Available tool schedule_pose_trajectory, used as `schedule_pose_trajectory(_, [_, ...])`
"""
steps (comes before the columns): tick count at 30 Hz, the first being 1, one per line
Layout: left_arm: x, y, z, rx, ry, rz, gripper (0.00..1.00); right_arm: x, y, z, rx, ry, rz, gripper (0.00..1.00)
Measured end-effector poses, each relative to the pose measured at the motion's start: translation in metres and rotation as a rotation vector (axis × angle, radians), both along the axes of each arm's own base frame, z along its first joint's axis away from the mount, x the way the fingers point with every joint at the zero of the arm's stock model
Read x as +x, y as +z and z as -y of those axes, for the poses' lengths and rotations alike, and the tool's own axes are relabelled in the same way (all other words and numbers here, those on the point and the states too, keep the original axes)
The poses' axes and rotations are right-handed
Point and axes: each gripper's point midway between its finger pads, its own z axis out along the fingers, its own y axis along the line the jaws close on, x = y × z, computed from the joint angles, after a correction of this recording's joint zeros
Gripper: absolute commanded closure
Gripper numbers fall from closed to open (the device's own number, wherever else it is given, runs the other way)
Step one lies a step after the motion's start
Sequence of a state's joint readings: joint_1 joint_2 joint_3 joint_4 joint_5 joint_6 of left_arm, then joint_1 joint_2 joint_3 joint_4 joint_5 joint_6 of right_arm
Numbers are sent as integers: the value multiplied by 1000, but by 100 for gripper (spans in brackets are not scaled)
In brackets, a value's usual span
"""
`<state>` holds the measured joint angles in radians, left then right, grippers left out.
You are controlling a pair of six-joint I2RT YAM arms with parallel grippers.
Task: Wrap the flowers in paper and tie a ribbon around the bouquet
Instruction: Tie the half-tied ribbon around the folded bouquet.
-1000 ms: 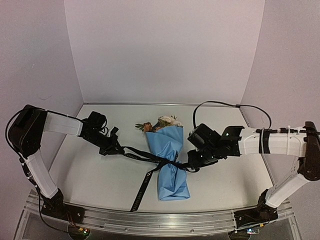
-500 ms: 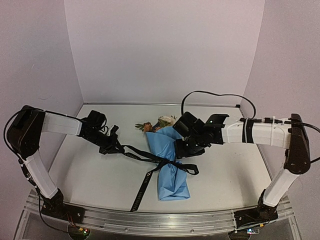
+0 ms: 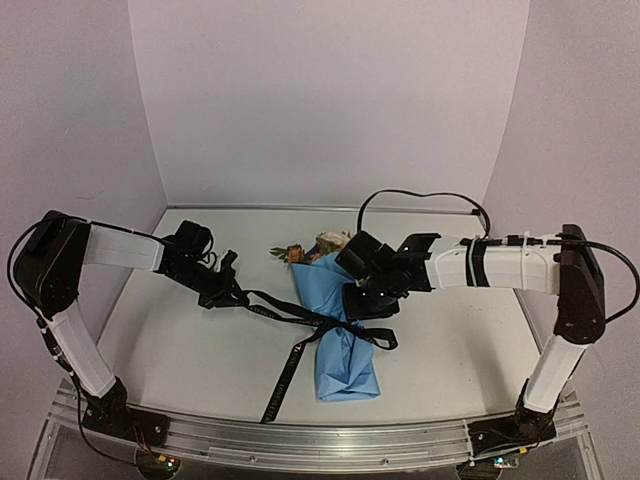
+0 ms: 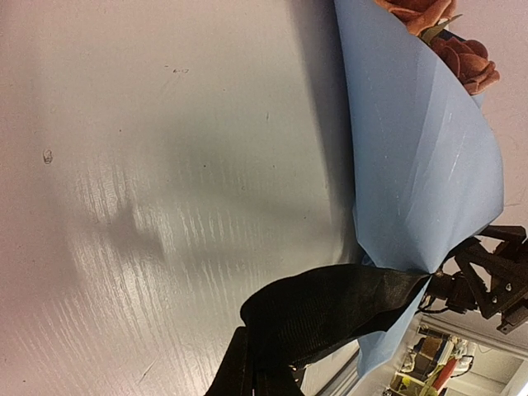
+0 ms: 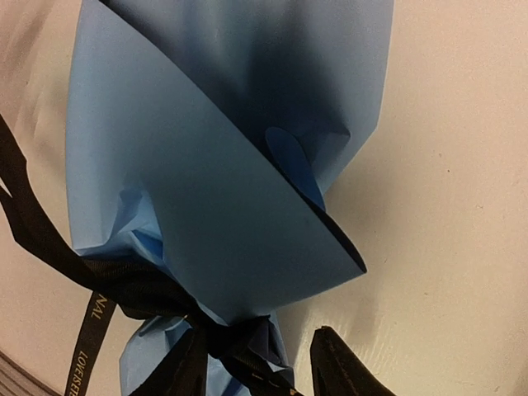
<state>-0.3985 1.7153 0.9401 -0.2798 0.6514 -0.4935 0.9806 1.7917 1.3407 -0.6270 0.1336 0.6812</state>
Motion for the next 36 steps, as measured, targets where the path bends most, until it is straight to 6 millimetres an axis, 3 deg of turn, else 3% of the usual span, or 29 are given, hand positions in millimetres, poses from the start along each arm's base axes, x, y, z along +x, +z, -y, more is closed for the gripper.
schedule_pose_trajectory(3, [0,0,0,0,-2,2,91,2,-6,-3,1,-2,0,68])
schedule_pose_trajectory(5, [0,1,0,0,-4,8,87,3,-11,-5,-2,-3,-3,81])
schedule_pose_trajectory(8, [1,8,0,-5,-14,35,74,4,-18,-6,-2,-4,-4,92])
schedule_pose_trajectory(11, [2,21,-1,-9,-14,72,59,4,-22,-7,9,-6,-2,99])
schedule_pose_trajectory(15, [1,42,1,16,-26,163,46,2,-26,-7,39,-7,2,100])
schedule_pose_trajectory(17, [-4,58,13,30,-61,233,45,0,-25,-8,61,-7,2,99])
schedule_pose_trajectory(21, [-18,95,60,18,-192,394,46,-6,-21,-9,122,2,-3,92])
schedule_pose_trajectory(25, [-39,115,100,5,-324,517,48,-14,-18,-7,173,9,-8,90])
schedule_pose_trajectory(29, [-46,112,124,5,-403,563,50,-16,-16,-9,200,13,-7,91])
schedule_pose_trajectory(36, [-60,92,144,3,-526,587,54,-16,-17,-10,218,10,-3,99])
